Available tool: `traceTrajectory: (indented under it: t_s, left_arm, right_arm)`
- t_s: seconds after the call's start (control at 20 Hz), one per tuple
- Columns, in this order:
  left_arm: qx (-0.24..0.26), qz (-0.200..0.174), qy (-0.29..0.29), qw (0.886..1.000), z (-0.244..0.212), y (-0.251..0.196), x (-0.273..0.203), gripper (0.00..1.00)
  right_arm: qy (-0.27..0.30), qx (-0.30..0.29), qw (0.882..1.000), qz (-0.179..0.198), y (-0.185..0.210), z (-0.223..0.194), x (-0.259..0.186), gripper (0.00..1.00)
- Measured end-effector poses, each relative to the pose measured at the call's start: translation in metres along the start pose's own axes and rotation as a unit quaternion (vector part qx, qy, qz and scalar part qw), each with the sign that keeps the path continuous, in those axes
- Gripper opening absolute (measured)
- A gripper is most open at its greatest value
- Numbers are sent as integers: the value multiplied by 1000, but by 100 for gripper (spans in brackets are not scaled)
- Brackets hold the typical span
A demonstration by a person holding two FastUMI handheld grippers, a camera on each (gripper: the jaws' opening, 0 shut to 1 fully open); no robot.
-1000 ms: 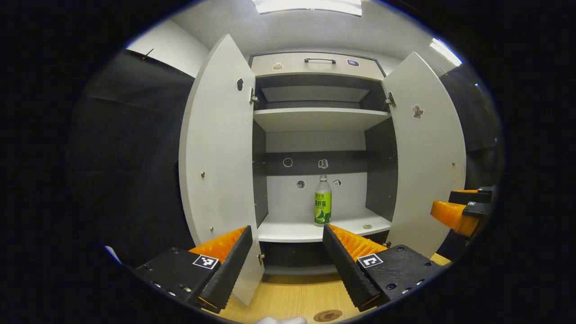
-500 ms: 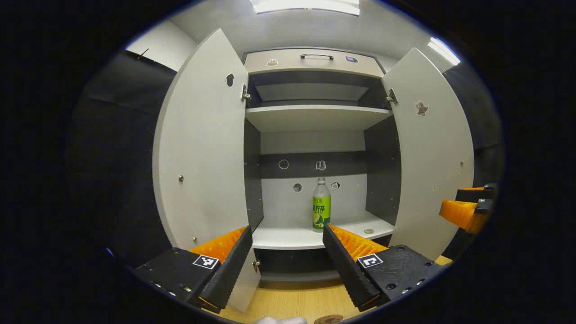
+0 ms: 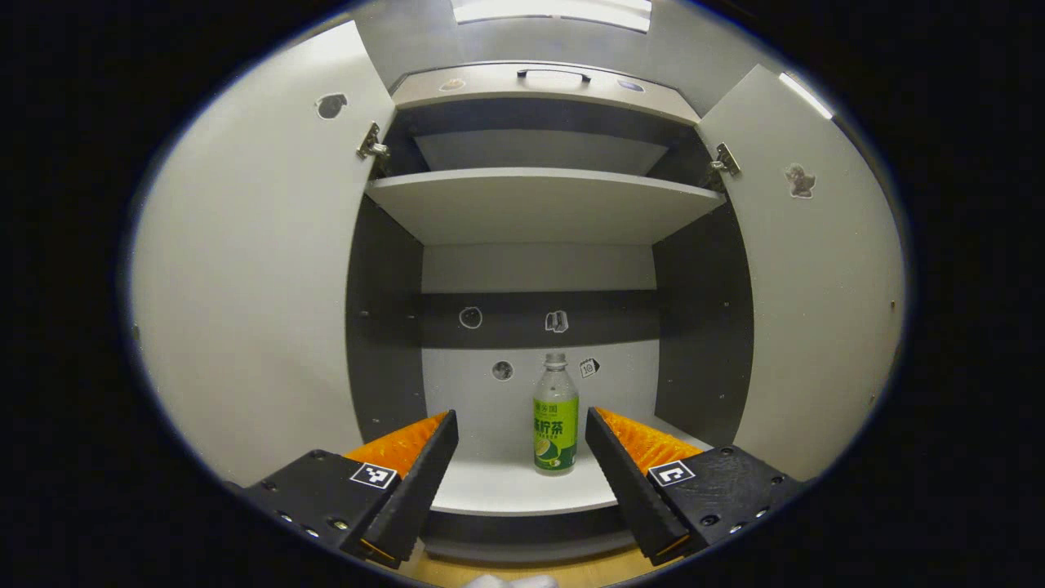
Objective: Grasp the bottle in the cabinet with the left hand and place it on the coaster, then close the right door with the right hand and the left door with the left hand.
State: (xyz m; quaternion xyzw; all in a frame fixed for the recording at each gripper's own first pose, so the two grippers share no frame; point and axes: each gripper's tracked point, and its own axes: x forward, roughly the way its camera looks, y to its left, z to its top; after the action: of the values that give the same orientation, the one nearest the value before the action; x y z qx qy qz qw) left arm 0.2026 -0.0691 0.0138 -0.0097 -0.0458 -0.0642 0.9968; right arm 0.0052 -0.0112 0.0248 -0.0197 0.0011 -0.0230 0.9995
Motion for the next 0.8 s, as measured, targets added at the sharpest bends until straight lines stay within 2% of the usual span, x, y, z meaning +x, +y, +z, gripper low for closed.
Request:
traceTrajectory:
  t_s: [0.1, 0.45, 0.8]
  left_arm:
    - [-10, -7, 13, 1000, -13, -12, 33, 96]
    - [-27, 17, 36, 999, -61, -21, 130, 96]
    - [-12, 32, 54, 998, -86, -32, 165, 96]
  right_arm:
    - [3, -6, 1000, -2, -1, 2, -2, 99]
    - [33, -10, 999, -17, -8, -5, 0, 99]
    - [49, -17, 998, -26, -12, -20, 4, 99]
